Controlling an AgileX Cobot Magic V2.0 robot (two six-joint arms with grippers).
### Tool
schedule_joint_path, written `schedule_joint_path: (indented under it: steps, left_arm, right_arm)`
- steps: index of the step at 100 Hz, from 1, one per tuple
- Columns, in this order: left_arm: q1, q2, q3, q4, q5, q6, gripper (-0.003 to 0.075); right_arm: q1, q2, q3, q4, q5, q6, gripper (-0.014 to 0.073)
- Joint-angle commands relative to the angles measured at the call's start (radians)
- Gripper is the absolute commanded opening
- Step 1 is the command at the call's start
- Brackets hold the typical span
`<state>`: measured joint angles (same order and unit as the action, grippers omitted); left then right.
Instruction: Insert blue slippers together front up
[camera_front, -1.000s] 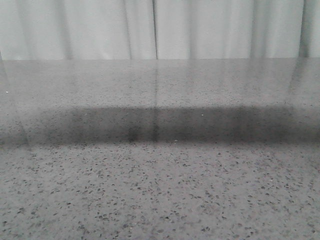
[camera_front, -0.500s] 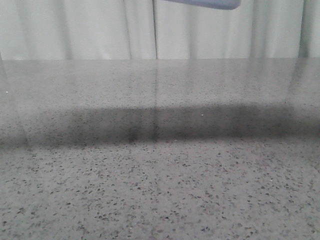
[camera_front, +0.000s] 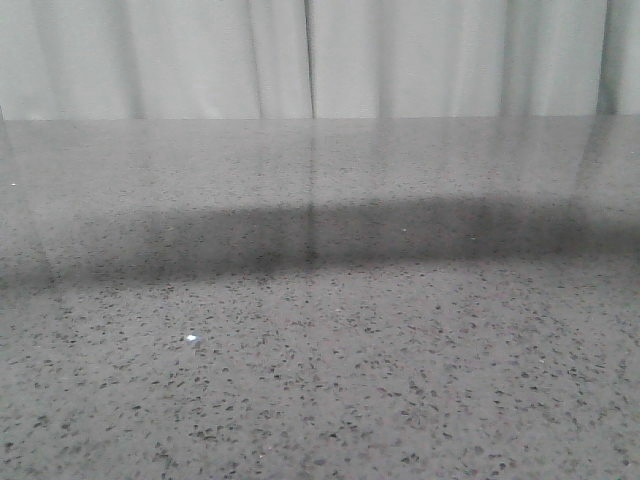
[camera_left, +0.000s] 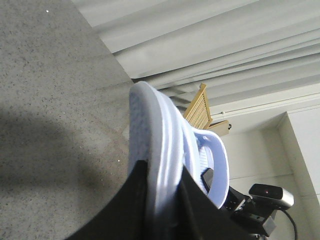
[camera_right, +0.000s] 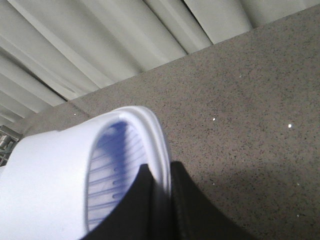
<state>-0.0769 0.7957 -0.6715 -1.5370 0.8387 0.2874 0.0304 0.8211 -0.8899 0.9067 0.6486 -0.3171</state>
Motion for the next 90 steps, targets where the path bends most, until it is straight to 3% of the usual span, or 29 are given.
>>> schedule_joint_path:
  steps: [1,19,43,72,90]
  left_arm:
    - [-0.009,-0.002,-0.039,-0.116,0.074,0.004,0.0027]
    - [-0.020,-0.002,-0.039,-0.124,0.083,0.004,0.0027]
    - [-0.094,-0.002,-0.039,-0.124,0.088,0.004,0.0027]
    - [-0.101,-0.002,-0.039,-0.133,0.099,0.004,0.0027]
    - [-0.101,-0.002,-0.039,-0.133,0.099,0.004,0.0027]
  right_arm:
    - [-0.002,0.015,-0.017,0.098,-0.022,-0.065,-0.0107]
    - [-0.002,0.068,-0.017,0.254,-0.001,-0.210,-0.0107]
    - [-0.002,0.170,-0.017,0.369,0.060,-0.330,-0.0107]
    - [-0.002,0.272,-0.017,0.597,0.222,-0.545,-0.0107]
    - [-0.002,0.301,-0.019,0.658,0.293,-0.611,-0.0107]
